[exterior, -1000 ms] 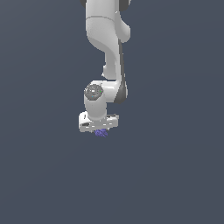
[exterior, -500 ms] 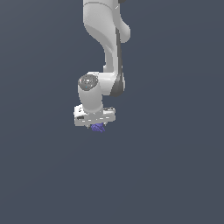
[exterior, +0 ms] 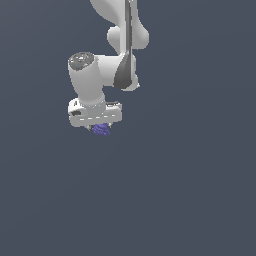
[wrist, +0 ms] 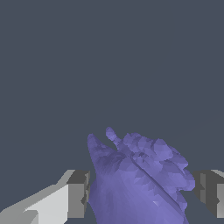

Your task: Pick up the object and move it to a goal position.

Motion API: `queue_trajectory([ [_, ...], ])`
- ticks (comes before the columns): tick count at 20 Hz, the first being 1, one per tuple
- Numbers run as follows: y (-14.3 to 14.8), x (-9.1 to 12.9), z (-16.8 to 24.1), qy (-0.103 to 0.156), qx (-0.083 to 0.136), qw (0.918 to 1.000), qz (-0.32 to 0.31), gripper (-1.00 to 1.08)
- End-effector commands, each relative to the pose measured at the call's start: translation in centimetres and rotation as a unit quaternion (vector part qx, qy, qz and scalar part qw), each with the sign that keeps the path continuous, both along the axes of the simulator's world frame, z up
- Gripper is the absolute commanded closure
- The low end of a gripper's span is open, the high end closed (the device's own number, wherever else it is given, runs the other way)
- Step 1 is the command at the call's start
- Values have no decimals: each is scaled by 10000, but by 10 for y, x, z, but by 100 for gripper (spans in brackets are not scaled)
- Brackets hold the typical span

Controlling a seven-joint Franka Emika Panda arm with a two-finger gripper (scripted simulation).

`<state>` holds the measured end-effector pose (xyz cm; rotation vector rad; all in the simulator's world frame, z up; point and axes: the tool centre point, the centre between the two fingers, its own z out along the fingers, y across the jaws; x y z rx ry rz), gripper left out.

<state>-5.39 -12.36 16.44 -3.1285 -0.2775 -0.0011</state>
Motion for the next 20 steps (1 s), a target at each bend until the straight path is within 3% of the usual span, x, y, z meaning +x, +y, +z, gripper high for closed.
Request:
queue_trajectory([
  [1,-13,-9,27,-3,4,10000,-1,108],
  [12,-65,-45,140,-3,7,10000,-1,108],
  [20,-90,-59,192,1,1,10000,-2,108],
])
